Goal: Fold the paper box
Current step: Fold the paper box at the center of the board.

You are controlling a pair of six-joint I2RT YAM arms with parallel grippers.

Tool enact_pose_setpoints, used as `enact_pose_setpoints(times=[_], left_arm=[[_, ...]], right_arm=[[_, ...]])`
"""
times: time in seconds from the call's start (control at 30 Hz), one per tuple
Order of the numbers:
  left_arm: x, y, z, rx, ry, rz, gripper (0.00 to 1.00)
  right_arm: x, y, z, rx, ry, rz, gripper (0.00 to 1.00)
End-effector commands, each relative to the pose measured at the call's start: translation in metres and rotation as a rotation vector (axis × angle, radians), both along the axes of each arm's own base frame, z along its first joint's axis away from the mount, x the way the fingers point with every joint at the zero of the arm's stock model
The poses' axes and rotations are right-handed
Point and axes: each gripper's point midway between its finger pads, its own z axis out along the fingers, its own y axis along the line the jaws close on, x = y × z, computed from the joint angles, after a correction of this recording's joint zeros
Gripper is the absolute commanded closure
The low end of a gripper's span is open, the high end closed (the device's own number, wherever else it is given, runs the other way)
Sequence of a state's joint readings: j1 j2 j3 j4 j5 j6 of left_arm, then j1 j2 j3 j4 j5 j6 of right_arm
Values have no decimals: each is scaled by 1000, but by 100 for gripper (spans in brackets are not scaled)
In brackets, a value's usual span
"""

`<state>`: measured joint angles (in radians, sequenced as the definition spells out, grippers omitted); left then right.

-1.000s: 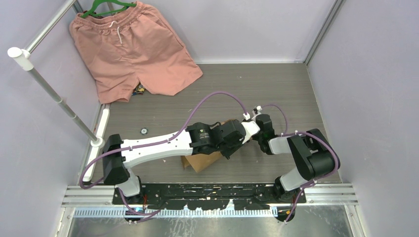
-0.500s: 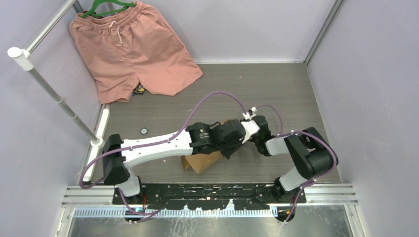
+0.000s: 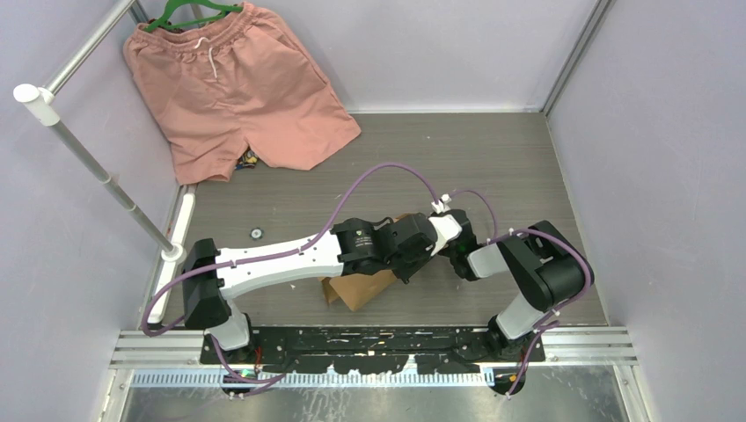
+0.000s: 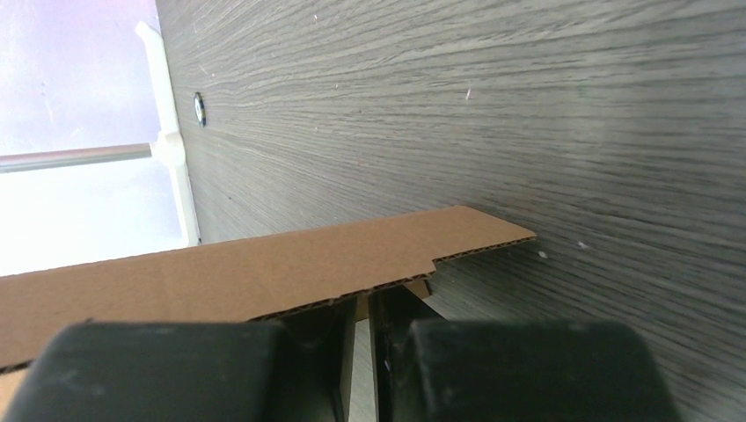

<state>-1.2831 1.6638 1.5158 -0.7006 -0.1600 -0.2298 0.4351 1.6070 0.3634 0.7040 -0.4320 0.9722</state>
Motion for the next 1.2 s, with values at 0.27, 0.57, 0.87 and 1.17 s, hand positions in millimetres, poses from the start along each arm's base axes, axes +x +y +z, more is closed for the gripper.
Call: enact_pose_setpoints(times=[0.27,0.57,0.87,1.17], left_arm=[[-3,-8,21,-89,3,-6,92],[-2,-9,20,-87,3,-6,93],[-1,-5,26,-87,-14,-5,93],[2,-1,40,-102,-36,-2,93]], right_arm=[[-13,10,-11,5,6,33,85],[-22,9,-25,-18,37,41,85],[-25,2,-36,-90,65,35,87],[-21,-22,-36,-268,45,-16,89]])
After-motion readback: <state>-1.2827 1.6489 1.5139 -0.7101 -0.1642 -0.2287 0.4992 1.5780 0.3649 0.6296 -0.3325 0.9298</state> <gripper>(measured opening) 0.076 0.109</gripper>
